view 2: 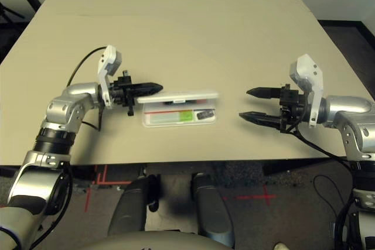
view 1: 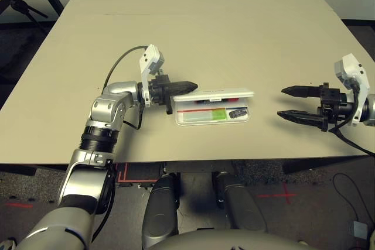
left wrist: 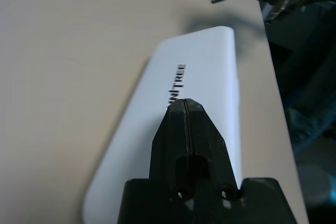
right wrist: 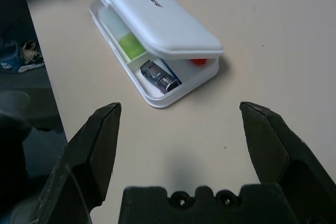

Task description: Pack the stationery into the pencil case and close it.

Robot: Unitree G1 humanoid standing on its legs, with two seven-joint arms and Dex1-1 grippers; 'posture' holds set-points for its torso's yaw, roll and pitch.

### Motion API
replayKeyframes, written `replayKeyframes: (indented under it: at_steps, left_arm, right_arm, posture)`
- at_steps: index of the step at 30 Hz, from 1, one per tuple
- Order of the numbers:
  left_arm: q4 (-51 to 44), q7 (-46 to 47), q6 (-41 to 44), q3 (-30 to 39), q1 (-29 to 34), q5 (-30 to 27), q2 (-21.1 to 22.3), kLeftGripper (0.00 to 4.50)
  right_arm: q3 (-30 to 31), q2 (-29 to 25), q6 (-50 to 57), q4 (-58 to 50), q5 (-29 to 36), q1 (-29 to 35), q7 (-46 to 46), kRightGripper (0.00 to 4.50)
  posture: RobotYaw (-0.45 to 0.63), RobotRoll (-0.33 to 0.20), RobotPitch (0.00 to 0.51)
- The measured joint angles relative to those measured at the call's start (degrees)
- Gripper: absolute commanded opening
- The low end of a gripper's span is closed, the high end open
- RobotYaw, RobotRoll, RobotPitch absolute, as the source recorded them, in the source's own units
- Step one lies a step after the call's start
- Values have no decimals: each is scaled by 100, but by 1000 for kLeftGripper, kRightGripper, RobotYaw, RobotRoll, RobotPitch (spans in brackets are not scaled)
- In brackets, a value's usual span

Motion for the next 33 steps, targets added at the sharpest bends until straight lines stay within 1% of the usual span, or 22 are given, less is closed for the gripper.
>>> replayKeyframes:
  at_steps: [3, 6, 10, 17, 20, 26, 30, 31, 33]
  left_arm:
    - [-150, -77, 1, -273, 66, 37, 30, 24]
    - [-137, -84, -158, -559, 152, 239, 46, 24]
    - [-14, -38, -456, -764, 145, 532, 61, 24]
    - [272, 116, -823, -853, -5, 881, 86, 24]
    - [252, 119, -941, -997, -44, 1003, 225, 24]
    - [78, 110, -1003, -1103, 1, 1066, 371, 24]
    - [73, 136, -1086, -991, 58, 1024, 339, 24]
    - [76, 148, -1084, -920, 87, 972, 300, 190]
    - [99, 315, -954, -634, 163, 773, 168, 671]
  right_arm:
    - [37, 4, -33, 29, -57, -77, 13, 4500]
    - [79, 15, -84, 43, -103, -141, 28, 4500]
    - [169, 24, -110, 81, -135, -156, 52, 4500]
    - [208, 30, -190, 154, -147, -157, 56, 4500]
    - [216, 60, -240, 210, -151, -156, 53, 4500]
    - [227, 99, -332, 253, -214, -155, 51, 4500]
    - [227, 206, -409, 270, -255, -157, 41, 4500]
    - [227, 236, -422, 280, -256, -158, 36, 4500]
    - [217, 303, -453, 299, -252, -163, 8, 4500]
  posture:
    - [-71, 0, 192]
    - [-72, 0, 189]
    - [-75, 0, 188]
    - [-78, 0, 187]
    - [-76, 0, 190]
    - [-76, 0, 191]
    - [-82, 0, 193]
    - [-82, 0, 193]
    - [-82, 0, 193]
